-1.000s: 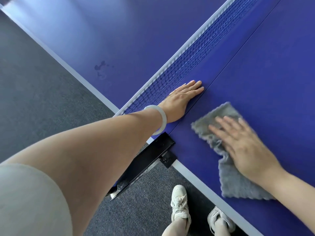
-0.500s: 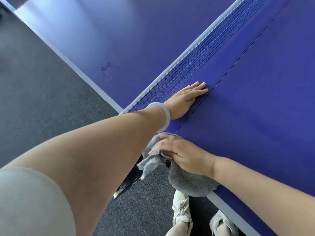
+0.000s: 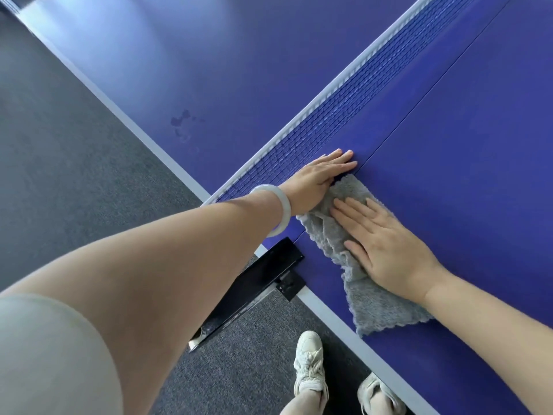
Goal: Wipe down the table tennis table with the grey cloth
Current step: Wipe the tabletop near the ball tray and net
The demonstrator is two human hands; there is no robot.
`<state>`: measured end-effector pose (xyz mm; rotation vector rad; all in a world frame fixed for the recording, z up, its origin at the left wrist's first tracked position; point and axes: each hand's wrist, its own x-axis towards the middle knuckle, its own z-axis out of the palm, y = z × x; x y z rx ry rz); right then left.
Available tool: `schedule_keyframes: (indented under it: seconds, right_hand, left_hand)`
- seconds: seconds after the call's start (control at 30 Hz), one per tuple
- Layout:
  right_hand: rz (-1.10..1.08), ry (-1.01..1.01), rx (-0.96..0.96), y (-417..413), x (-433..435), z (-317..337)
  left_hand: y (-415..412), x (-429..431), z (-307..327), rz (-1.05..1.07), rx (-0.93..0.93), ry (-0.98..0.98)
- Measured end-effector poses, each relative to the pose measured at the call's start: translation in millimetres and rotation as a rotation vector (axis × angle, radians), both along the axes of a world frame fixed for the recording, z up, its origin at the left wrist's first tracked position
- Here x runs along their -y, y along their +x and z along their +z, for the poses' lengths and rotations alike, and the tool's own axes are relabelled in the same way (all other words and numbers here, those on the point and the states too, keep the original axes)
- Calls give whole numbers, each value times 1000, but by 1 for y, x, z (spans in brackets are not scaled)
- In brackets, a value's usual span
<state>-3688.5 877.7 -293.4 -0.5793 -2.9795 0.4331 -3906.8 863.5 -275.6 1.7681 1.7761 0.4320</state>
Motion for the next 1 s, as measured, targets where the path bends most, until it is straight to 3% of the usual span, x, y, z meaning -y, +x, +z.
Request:
schedule_keyframes:
  seconds: [0.1,0.2,0.27,0.4,0.5,0.6,0.7,0.83,0.93,1.0]
  right_hand:
    - [-147,102,117,-14,43,1]
    - [56,97,130,1,83,-8]
    - [112,95,123,20,64,-10]
    - [-288,118,196,37,10,-2]
    - [-531,142,190,14,42,0]
    - [-353,111,146,14,91,-7]
    - [-159,127,149,65,58,-9]
    - [-602,105,208,130,-21,-2]
    - [-904,70,265,99,-8,2]
    - [-960,65,277,55,38,0]
  left_hand:
    - [0,0,-1,5,-5,24]
    - [-1,0,-4,-33,-28,48]
    - [-1,1,-6,-62,-66,65]
    - [3,3,-14,-68,-130,123]
    - [3,4,-15,-68,-157,141]
    - [3,3,-12,-80,-170,133]
    - [3,3,-12,-98,-174,116]
    - [8,8,-17,-57,-210,157]
    - [12,9,-20,-40,-235,187]
    - [14,9,-21,-36,-243,187]
